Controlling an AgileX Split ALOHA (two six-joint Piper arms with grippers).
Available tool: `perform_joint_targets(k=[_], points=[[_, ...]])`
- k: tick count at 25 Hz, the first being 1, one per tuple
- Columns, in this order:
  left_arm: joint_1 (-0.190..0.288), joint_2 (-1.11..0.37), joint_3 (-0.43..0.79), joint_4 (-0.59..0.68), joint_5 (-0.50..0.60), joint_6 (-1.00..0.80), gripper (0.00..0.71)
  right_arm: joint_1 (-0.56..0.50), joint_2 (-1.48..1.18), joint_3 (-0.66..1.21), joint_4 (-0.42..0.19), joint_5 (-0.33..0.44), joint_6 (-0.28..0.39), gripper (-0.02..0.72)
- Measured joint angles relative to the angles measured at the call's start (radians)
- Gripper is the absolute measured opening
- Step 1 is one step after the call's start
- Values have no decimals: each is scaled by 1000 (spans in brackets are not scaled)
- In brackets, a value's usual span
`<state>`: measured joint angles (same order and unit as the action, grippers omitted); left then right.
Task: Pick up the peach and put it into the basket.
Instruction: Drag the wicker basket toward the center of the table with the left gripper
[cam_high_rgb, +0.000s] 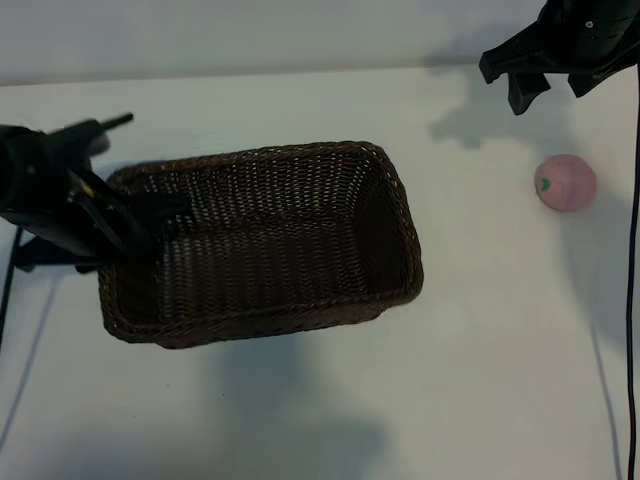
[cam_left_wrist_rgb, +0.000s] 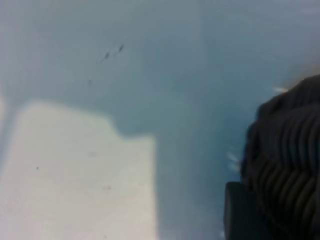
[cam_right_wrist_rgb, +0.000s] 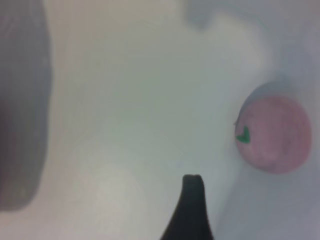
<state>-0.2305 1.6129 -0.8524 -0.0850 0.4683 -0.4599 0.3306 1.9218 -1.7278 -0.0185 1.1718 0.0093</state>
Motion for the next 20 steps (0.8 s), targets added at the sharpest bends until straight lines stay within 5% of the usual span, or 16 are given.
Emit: perform_joint_targets(k=[8, 14, 20], points=[[54, -135, -18, -147, 57, 199, 289, 0, 0, 0, 0, 0, 0, 599], [120, -142, -81, -385, 90, 427, 289, 0, 0, 0, 0, 1, 0, 599], [128, -118, -162, -468, 97, 510, 289, 0, 0, 0, 1, 4, 0, 599]])
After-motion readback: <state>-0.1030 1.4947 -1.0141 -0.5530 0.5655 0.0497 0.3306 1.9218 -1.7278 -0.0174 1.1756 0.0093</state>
